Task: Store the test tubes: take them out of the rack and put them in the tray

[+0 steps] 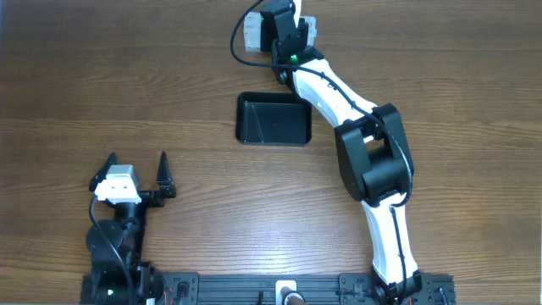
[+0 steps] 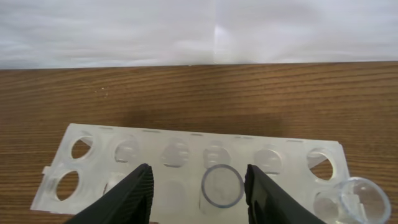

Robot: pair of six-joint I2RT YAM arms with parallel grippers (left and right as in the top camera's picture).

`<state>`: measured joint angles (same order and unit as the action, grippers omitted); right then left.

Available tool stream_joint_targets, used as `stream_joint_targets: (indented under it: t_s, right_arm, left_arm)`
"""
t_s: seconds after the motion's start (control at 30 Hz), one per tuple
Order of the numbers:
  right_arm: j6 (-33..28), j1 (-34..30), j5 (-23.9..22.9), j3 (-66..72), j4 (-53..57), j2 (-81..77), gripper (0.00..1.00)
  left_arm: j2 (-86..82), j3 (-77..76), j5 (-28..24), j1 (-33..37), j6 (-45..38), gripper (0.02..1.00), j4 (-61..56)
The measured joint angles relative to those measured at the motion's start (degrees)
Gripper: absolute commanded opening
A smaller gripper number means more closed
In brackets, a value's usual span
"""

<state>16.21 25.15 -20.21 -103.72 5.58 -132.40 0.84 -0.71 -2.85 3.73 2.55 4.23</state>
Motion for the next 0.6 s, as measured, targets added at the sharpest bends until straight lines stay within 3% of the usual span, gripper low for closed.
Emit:
stream_joint_targets:
  t_s: [0.13,0.6]
  right_arm:
    - [-0.04,0.00,-0.20,0.00,0.02,0.00,0.362]
    - [-0.20,0.00,-1.44,0.00,0.26,0.00,0.255]
  left_arm:
    - [0.00,0.00,0.00,0.00,0.00,1.000,0.00]
    - [0.00,0.00,0.00,0.00,0.00,0.998,0.00]
